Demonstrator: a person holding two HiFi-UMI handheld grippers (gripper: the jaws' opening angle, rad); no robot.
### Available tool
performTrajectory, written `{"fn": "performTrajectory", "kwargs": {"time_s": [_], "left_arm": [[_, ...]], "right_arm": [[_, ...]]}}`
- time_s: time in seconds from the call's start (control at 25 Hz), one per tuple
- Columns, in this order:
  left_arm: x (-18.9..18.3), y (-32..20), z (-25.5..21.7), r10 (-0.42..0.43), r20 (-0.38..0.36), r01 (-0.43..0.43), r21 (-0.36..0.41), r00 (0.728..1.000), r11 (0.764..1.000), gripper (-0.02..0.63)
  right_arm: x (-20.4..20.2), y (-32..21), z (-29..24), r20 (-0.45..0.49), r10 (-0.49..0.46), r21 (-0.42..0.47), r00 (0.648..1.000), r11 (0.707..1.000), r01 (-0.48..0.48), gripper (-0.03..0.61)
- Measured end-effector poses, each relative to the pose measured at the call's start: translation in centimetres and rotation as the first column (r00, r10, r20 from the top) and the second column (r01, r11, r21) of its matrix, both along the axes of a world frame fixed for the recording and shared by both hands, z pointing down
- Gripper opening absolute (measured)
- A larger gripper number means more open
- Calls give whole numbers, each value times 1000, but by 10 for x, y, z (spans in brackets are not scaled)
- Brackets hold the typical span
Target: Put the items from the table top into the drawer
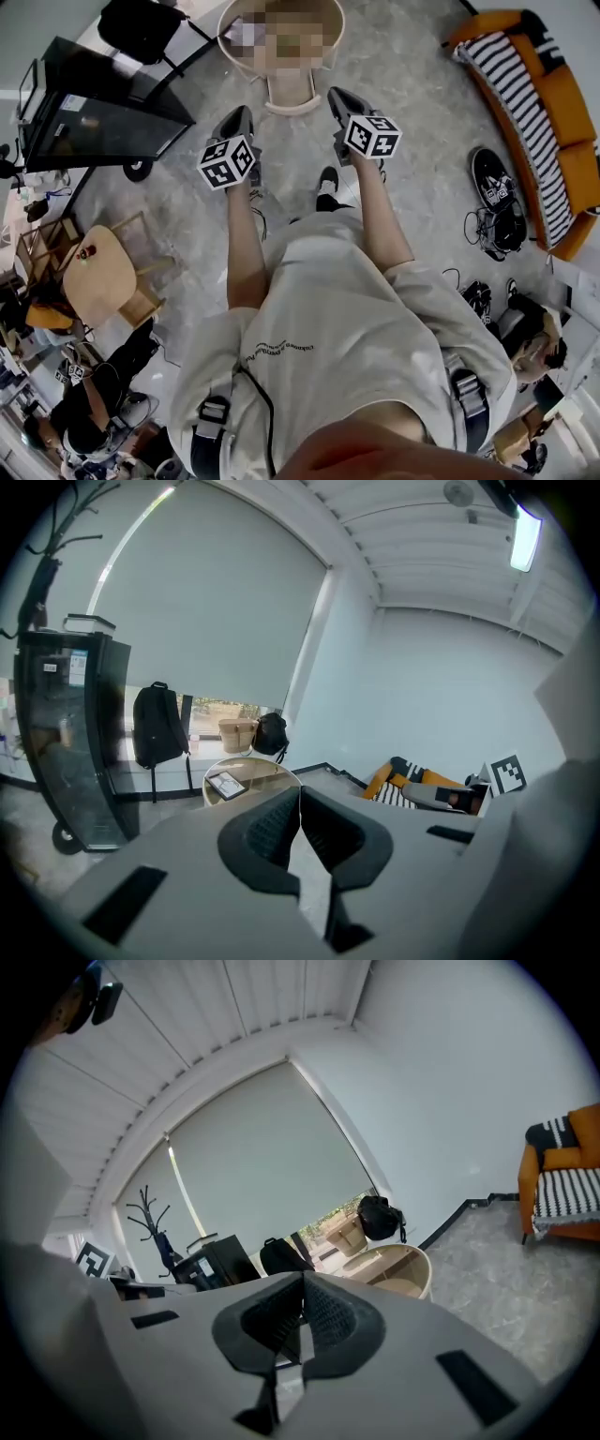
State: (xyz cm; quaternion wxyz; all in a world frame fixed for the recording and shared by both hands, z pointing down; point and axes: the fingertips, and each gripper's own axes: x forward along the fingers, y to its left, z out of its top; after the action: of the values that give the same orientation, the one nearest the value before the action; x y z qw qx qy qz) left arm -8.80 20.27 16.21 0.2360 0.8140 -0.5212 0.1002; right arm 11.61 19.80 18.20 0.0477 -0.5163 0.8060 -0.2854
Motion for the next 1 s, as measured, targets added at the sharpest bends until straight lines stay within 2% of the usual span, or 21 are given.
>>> {"fn": "performTrajectory", "kwargs": {"time_s": [0.08, 0.16, 0.2, 0.28, 0.4, 0.56, 0.68, 0.88, 1.0], "left_arm": [[8, -12, 2, -15, 17, 15, -7, 1000, 1000, 21], [18, -24, 7, -27, 16, 28, -15, 999, 1000, 21], [24, -31, 9, -32, 9, 32, -16, 999, 999, 21], [39, -47, 14, -29, 7, 29, -12, 1000, 999, 21], [72, -69, 23, 19, 47, -18, -13, 999, 1000, 21], [102, -86, 31, 75, 57, -73, -24, 996, 997, 21], [122, -101, 36, 113, 52, -111, -27, 992, 993, 21], [138, -140, 46, 173, 59, -171, -49, 983, 984, 21], [137, -173, 43, 189, 56, -187, -43, 980, 982, 21]], "right_arm": [[6, -12, 3, 121, -24, 6, 992, 1000, 23, 32], [12, -18, 7, 257, -35, 9, 966, 999, 33, 32], [16, -21, 11, 292, -38, 7, 956, 999, 37, 32], [25, -32, 22, 285, -46, 0, 957, 999, 48, 32], [51, -48, 33, 260, -22, -4, 965, 1000, 24, 32], [88, -56, 32, 344, 59, 11, 937, 998, -66, 32], [113, -63, 35, 350, 114, 5, 930, 992, -123, 32], [147, -85, 53, 259, 285, -60, 923, 958, -279, 32], [160, -103, 52, 216, 349, -76, 912, 937, -341, 32]]}}
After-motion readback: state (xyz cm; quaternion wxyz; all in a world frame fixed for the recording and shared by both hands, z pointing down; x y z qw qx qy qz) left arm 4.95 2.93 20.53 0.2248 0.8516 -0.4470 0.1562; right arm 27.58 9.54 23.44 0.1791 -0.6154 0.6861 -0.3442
